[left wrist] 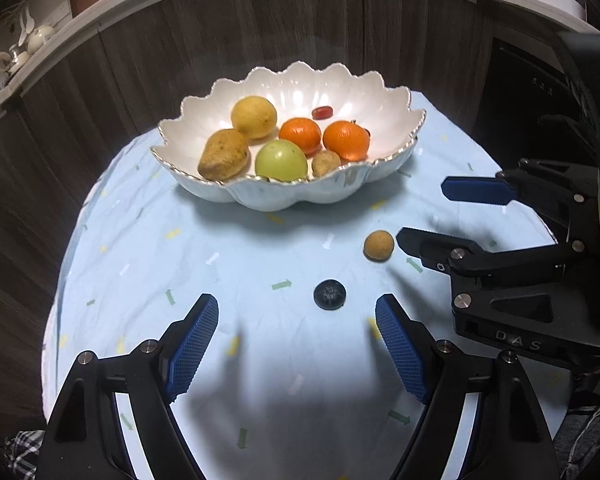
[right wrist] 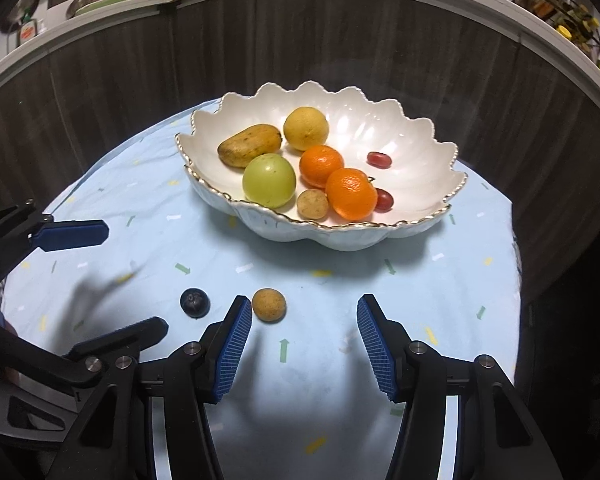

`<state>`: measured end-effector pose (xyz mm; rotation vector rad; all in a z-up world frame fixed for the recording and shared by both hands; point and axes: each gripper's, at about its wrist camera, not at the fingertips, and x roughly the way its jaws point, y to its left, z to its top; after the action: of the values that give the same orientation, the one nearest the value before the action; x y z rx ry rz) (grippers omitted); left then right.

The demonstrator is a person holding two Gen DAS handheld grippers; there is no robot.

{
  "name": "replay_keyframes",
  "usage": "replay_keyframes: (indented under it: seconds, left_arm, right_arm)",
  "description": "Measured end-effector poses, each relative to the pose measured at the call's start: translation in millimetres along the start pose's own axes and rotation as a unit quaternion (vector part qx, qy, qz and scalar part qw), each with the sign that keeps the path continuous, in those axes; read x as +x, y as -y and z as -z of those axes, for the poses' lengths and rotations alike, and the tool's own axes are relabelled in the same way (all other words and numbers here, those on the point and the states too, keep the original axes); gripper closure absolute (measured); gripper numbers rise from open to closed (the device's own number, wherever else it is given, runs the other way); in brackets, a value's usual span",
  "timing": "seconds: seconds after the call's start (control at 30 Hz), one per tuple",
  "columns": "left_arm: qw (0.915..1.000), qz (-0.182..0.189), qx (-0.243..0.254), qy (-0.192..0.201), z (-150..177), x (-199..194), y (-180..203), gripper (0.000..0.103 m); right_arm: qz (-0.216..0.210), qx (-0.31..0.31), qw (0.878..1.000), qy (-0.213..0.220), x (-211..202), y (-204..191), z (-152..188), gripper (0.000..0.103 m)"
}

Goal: Organize fruits
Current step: 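Grasp the dark round fruit with the left tool while the right tool grasps the small brown fruit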

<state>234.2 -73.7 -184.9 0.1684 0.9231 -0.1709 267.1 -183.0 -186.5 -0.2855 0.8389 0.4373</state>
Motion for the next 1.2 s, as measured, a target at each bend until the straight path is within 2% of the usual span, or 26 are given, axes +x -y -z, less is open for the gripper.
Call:
replay_keyframes:
  seconds: [0.27, 0.43, 0.8, 1.2]
  left_arm:
    - [0.9998, 0.008, 0.019, -0.002, 7, 13, 5, 0.032]
    - [0.9995, 0.014, 0.025, -0.010, 9, 23, 5, 0.044]
    - [0.9989, 0.021, 0.041, -0.005, 10, 35, 8, 0.060]
    - [0.9978, 0.037, 0.054, 0.008, 8, 39, 13, 0.073]
  right_arm:
    - [-0.022, -0.043, 0.999, 0.001, 13, -8, 1, 0.047]
    - [-0.028, -0.052, 0.998, -0.002, 19, -10, 3, 0.049]
    - [-0.055, -0.057, 0.997, -0.002, 27, -11, 3, 0.060]
    - [-0.086, -0.042, 0.995, -0.012, 37, -8, 3, 0.072]
